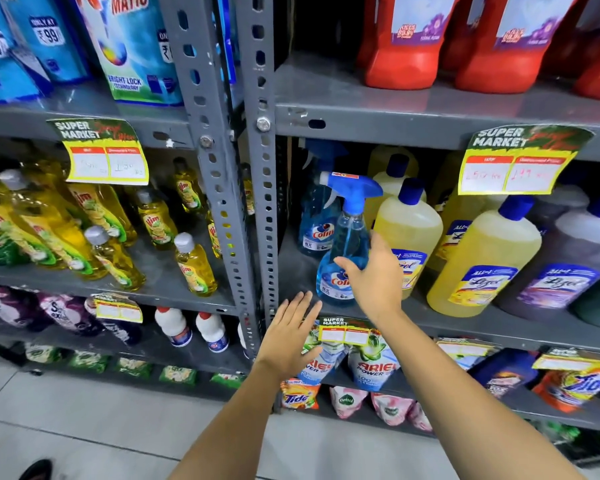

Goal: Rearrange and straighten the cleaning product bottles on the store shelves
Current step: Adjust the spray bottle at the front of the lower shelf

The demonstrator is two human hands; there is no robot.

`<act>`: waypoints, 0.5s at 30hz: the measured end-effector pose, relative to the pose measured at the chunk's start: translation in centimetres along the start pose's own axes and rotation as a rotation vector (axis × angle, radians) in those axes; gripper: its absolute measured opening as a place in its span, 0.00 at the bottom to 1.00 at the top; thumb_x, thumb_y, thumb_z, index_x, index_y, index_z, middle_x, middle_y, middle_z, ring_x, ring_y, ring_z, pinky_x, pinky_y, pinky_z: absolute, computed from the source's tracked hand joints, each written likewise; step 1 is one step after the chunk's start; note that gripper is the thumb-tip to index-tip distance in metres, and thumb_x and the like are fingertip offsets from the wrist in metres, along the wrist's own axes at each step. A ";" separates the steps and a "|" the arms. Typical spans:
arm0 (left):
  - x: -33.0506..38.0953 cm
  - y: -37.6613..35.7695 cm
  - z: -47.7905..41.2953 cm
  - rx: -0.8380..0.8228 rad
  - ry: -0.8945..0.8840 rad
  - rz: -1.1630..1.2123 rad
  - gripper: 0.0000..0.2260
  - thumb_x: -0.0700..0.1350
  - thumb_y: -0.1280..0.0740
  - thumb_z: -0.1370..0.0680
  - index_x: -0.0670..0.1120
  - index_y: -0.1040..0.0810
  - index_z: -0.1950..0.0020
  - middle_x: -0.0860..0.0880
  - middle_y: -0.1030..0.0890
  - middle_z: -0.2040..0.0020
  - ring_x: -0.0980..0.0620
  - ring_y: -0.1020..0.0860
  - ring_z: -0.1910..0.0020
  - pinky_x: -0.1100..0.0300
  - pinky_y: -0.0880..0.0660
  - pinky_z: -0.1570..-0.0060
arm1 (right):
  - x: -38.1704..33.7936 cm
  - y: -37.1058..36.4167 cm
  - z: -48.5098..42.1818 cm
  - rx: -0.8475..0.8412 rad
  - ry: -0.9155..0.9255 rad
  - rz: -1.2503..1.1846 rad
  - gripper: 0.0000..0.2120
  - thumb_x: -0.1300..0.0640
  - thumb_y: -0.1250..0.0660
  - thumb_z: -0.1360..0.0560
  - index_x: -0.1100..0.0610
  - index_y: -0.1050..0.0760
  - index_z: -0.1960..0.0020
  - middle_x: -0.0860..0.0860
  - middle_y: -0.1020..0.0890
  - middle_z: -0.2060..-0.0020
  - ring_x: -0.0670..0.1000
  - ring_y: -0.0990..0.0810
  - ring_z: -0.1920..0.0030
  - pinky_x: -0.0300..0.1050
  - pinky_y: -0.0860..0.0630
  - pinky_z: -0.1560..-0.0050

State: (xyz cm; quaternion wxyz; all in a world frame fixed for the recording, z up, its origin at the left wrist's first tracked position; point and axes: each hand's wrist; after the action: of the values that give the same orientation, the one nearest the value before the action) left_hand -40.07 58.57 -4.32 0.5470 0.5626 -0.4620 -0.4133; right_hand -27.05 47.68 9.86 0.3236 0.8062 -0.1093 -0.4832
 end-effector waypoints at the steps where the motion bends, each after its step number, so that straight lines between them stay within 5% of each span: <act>1: 0.0 0.0 0.0 0.001 -0.003 0.006 0.37 0.63 0.44 0.21 0.49 0.59 0.21 0.46 0.56 0.20 0.49 0.61 0.22 0.49 0.60 0.23 | -0.2 -0.2 -0.2 -0.012 0.003 0.003 0.29 0.50 0.25 0.28 0.59 0.31 0.33 0.55 0.20 0.41 0.57 0.20 0.44 0.53 0.22 0.47; 11: -0.1 -0.3 0.0 0.028 0.003 0.008 0.36 0.68 0.53 0.22 0.48 0.56 0.21 0.46 0.53 0.20 0.49 0.58 0.21 0.48 0.57 0.23 | -1.2 -0.2 -2.5 -0.226 -0.016 0.043 0.32 0.49 0.22 0.32 0.57 0.34 0.37 0.56 0.19 0.43 0.58 0.19 0.44 0.54 0.21 0.50; 15: 0.0 -0.4 0.0 0.029 0.009 0.020 0.36 0.68 0.52 0.22 0.48 0.56 0.21 0.46 0.54 0.20 0.49 0.59 0.21 0.49 0.59 0.23 | -0.7 -0.9 -3.0 -0.337 -0.110 -0.017 0.31 0.55 0.20 0.35 0.57 0.34 0.39 0.55 0.19 0.43 0.57 0.20 0.44 0.51 0.21 0.49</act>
State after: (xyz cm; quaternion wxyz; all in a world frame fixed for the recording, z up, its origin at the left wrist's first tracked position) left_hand -40.05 58.57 -4.73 0.5449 0.5677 -0.4710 -0.3988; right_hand -24.96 49.94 10.78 0.4436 0.7138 -0.0373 -0.5407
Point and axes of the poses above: each hand's wrist, its own z-axis away from the middle knuckle, its own y-axis out of the back of the hand, x = y × z
